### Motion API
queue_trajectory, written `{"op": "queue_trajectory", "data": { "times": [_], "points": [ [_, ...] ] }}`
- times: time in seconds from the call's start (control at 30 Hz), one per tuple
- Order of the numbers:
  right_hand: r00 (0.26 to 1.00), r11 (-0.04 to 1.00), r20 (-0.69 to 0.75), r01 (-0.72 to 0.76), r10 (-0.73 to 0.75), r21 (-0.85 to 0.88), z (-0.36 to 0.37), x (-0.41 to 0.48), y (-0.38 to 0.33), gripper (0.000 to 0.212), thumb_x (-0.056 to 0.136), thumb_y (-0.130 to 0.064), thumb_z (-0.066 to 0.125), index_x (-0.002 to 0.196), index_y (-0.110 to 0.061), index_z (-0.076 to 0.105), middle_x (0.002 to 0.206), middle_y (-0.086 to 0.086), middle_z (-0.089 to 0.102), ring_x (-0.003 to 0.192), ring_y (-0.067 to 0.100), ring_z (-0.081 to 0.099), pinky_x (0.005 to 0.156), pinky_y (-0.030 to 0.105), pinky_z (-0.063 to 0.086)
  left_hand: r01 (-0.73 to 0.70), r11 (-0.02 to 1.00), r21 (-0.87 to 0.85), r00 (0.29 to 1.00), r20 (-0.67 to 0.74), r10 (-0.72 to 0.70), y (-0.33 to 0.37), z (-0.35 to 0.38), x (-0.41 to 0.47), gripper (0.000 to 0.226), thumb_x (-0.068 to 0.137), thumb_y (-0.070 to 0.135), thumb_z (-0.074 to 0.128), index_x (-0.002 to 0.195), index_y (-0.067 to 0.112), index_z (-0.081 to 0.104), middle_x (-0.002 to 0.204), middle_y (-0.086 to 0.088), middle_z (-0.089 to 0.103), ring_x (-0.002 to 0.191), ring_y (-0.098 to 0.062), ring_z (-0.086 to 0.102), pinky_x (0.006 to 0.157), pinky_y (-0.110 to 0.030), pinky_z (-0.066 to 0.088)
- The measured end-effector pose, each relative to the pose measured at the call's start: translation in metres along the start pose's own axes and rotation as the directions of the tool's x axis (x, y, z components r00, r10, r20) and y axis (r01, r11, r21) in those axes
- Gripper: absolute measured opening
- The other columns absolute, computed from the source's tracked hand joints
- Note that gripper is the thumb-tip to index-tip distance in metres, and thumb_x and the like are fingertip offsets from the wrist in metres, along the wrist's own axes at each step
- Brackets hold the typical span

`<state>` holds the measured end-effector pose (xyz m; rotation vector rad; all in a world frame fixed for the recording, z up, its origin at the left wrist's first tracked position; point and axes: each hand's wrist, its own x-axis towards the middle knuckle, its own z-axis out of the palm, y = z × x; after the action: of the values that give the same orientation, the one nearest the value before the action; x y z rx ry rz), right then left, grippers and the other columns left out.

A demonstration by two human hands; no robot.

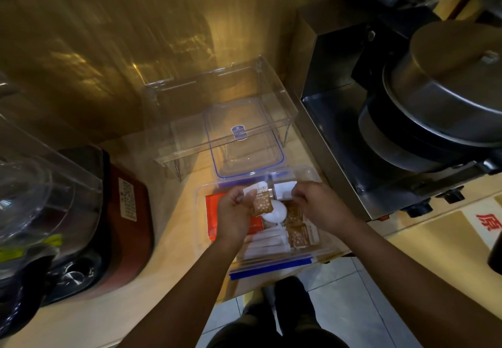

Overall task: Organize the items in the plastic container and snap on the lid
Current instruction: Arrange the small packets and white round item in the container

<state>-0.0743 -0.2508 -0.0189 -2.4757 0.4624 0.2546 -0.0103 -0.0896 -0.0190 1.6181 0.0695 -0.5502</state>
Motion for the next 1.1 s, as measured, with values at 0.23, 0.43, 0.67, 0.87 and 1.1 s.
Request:
{"op": "queue_trajectory", "data": {
  "times": [0.23,0.43,0.67,0.87,1.1],
  "points": [
    [0.957,0.979,0.255,-0.09,0.136,-0.183,0.039,-0.001,-0.003,0.028,0.091,-0.027,0.053,0.119,-0.02,0.056,0.12,0.006,0.062,0.103,0.022,0.06,0.082,0.03,0.046,0.131,0.989,-0.063,0.991,0.019,-0.131,-0.003,0.003,-0.005,0.01,0.088,0.008,0.058,0.079,0.004,0.059,0.077,-0.019,0.058,0.069,-0.028,0.059,0.052,-0.032,0.053],
    [0.978,0.916,0.126,-0.104,0.164,-0.388,0.053,0.006,-0.001,0.038,0.089,-0.015,0.053,0.124,-0.004,0.042,0.127,0.018,0.045,0.106,0.035,0.056,0.076,0.039,0.045,0.156,0.986,-0.058,0.988,0.024,-0.155,-0.003,0.0,-0.009,0.019,0.086,0.003,0.06,0.068,0.005,0.055,0.083,-0.024,0.056,0.079,-0.034,0.055,0.08,-0.059,0.05],
    [0.928,0.939,0.276,-0.162,0.25,-0.304,0.043,0.015,-0.006,0.032,0.092,-0.024,0.054,0.122,-0.014,0.053,0.122,0.008,0.06,0.105,0.023,0.059,0.081,0.03,0.045,0.143,0.989,-0.046,0.989,0.033,-0.141,-0.008,-0.002,-0.011,0.018,0.085,0.003,0.06,0.07,0.005,0.051,0.08,-0.018,0.048,0.078,-0.029,0.048,0.068,-0.044,0.049],
    [0.919,0.961,0.37,-0.031,0.135,-0.274,0.012,0.005,-0.021,0.017,0.091,-0.022,0.054,0.104,-0.015,0.064,0.112,0.008,0.065,0.096,0.021,0.061,0.077,0.028,0.051,0.114,0.991,-0.075,0.993,0.033,-0.111,-0.006,-0.005,-0.012,0.009,0.09,0.0,0.053,0.081,0.003,0.053,0.084,-0.017,0.047,0.078,-0.028,0.045,0.073,-0.042,0.047],
    [0.955,0.975,0.296,-0.091,0.028,0.203,-0.034,0.001,-0.028,0.015,0.082,-0.008,0.067,0.071,-0.018,0.07,0.082,0.002,0.069,0.082,0.018,0.067,0.073,0.029,0.055,0.104,0.988,-0.11,0.994,0.026,-0.102,0.0,-0.008,-0.008,0.016,0.089,0.005,0.055,0.074,0.002,0.057,0.074,-0.018,0.062,0.071,-0.028,0.059,0.071,-0.041,0.05]
  ]
}}
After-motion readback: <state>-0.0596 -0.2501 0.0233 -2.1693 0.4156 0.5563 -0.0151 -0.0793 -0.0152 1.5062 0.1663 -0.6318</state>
